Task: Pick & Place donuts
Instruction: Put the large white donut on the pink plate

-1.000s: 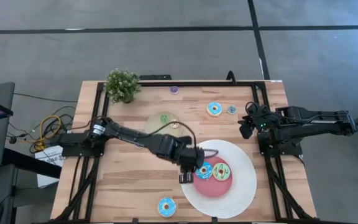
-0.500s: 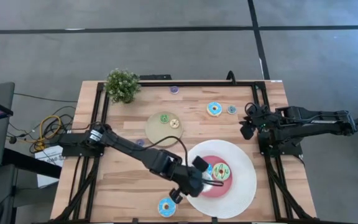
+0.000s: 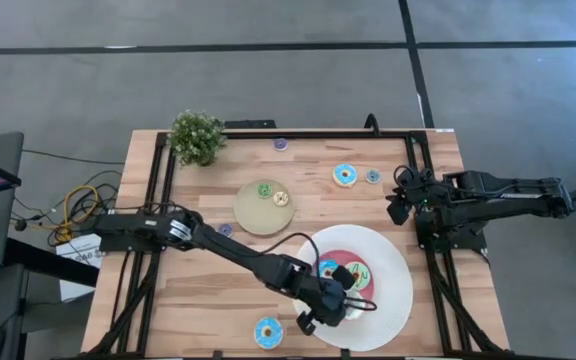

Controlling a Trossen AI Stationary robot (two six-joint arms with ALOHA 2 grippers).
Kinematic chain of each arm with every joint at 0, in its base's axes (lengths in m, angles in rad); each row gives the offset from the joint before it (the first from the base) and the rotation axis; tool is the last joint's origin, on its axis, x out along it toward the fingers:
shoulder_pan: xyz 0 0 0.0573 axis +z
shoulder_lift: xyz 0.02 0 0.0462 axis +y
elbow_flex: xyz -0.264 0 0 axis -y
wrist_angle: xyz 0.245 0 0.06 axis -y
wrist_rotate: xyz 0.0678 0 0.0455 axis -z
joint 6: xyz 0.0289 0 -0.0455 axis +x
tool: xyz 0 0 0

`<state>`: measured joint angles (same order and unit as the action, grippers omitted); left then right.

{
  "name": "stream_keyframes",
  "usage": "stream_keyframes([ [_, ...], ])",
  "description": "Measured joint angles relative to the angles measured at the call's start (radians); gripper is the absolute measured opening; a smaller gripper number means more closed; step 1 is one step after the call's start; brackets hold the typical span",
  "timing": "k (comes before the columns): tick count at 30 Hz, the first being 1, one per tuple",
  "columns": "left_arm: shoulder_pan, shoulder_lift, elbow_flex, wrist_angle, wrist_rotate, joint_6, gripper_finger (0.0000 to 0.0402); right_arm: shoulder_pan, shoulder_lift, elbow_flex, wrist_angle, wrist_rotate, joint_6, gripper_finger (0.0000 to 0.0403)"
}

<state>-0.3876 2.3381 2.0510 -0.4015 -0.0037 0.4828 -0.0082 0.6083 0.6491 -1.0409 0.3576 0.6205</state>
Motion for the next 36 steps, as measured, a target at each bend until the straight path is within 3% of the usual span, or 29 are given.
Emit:
stream_keyframes([
  [8,0.021,0.071,-0.001,-0.042,0.011,0.021,0.0127,0.000,0.000,0.000,0.000,-0.003,0.000,0.0134],
  [13,0.039,0.070,-0.001,-0.127,-0.052,0.043,0.0127,0.000,0.000,0.000,0.001,-0.003,0.000,0.0133],
  [20,0.046,0.070,-0.021,-0.166,-0.001,0.048,0.0127,0.000,0.000,0.000,0.002,-0.002,0.000,0.0134],
  [36,0.048,0.070,-0.026,-0.192,-0.101,-0.108,0.0127,0.000,0.000,0.000,0.002,0.000,0.000,0.0133],
])
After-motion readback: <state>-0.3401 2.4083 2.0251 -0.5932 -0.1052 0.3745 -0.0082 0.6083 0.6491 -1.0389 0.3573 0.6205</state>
